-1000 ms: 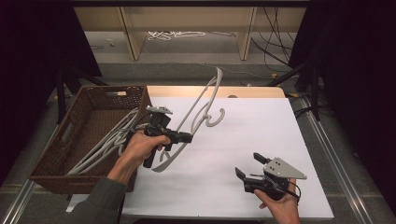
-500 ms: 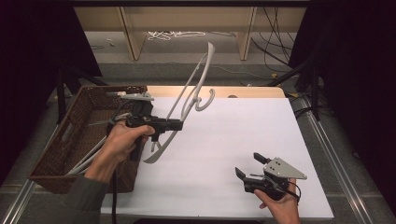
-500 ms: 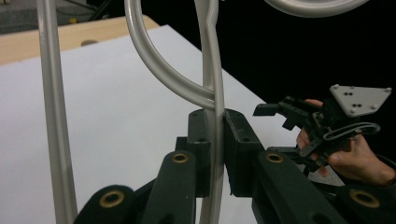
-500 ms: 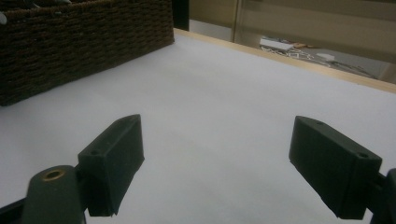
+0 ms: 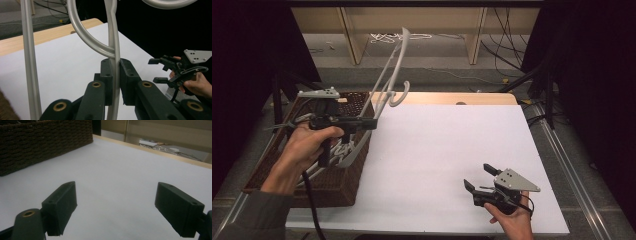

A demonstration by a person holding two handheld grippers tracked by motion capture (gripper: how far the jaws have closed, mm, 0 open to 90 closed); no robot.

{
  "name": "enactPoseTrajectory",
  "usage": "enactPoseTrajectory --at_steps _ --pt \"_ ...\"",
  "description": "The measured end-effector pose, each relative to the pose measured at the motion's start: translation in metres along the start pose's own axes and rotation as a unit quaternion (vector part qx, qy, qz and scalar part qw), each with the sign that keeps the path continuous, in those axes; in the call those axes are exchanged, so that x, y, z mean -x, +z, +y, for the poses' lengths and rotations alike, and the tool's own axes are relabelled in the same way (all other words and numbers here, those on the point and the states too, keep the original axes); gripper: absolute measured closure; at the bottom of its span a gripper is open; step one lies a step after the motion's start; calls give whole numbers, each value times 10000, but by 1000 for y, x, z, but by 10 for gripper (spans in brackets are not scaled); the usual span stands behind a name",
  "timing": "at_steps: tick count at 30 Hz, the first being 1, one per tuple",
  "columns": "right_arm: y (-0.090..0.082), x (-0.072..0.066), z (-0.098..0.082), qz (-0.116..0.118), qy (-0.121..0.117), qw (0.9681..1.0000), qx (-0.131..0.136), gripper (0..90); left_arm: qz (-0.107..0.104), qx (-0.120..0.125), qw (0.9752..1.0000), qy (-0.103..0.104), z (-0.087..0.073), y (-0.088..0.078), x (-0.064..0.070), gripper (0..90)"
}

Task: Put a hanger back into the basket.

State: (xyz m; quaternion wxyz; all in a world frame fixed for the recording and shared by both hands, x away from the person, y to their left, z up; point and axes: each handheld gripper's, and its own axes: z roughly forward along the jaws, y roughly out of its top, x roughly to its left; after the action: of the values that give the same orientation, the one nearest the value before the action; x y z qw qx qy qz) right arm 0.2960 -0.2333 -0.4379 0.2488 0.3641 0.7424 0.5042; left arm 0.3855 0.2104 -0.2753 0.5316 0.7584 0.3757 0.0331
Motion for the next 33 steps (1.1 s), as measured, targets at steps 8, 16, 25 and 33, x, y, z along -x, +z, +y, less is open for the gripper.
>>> enactPoseTrajectory --at_steps 8,16,25,33 --pt "1 0 0 -2 -12 10000 11 186 58 -26 9992 -399 -17 -29 -21 818" --pt "3 -1 -1 18 32 10000 44 186 424 -131 9990 93 -29 -49 -46 818" --pt "2 -1 0 -19 -4 10000 -14 186 794 -381 9960 137 -45 -55 -71 818" --pt "1 0 0 -22 -15 10000 -78 186 808 -528 9951 222 -61 -62 -86 818"
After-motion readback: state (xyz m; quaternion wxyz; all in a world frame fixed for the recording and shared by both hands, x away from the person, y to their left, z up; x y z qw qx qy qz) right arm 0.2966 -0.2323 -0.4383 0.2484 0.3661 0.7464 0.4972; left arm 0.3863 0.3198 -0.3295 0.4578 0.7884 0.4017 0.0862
